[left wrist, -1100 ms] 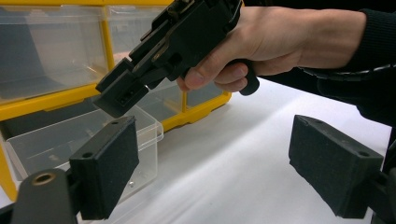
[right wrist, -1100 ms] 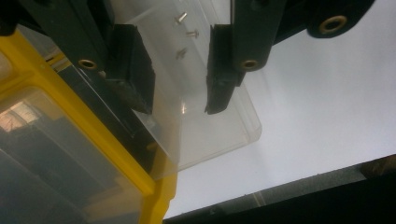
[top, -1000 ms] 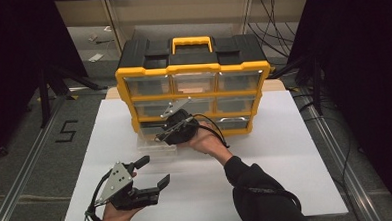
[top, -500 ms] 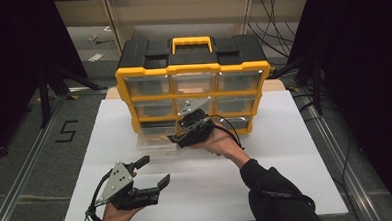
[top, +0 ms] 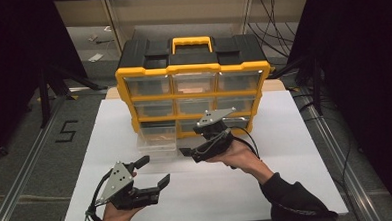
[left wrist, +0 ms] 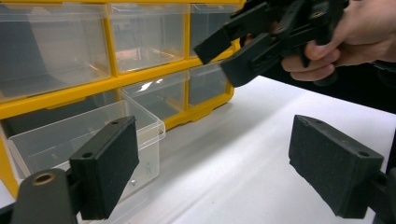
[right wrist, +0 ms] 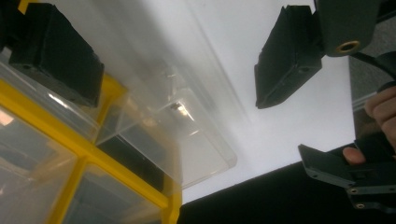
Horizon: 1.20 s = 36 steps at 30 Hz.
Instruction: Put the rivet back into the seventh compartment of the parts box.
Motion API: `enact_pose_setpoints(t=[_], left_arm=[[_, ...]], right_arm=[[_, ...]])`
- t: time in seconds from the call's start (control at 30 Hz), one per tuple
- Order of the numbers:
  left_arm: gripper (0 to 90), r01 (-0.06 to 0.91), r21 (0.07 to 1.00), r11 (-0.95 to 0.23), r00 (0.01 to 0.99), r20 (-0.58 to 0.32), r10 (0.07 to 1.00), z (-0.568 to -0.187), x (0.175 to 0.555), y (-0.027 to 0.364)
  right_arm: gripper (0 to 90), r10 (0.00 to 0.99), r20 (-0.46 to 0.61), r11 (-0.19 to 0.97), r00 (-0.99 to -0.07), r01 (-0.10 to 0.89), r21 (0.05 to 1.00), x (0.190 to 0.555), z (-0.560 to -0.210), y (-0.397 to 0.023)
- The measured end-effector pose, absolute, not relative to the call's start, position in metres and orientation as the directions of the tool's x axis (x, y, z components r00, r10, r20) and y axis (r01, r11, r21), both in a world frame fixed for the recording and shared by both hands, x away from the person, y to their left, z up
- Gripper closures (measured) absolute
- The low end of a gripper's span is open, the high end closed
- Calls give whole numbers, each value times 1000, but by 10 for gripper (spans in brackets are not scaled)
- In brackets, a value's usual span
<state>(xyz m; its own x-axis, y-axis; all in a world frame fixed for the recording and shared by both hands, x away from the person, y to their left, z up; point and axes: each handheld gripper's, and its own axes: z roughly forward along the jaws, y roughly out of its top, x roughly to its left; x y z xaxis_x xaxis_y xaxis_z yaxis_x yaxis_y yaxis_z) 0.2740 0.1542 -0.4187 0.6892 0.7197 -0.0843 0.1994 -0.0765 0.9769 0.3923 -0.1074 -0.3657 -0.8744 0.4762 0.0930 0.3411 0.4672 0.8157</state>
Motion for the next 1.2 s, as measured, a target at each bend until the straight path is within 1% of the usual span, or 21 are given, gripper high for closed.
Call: enact_pose_setpoints(t=[0.1, 0.83, 1.2], left_arm=[[155, 197, 977, -80, 685, -79, 724, -418, 274, 155], [155, 198, 977, -82, 683, -78, 726, -419, 275, 155], [155, 196, 977, -83, 685, -75, 724, -419, 274, 154]], right_arm=[[159, 491, 79, 464, -868, 337, 820, 389, -366, -113], [146, 518, 90, 428, -850, 349, 834, 362, -380, -151], [144, 540, 89, 403, -837, 350, 846, 352, -381, -172]])
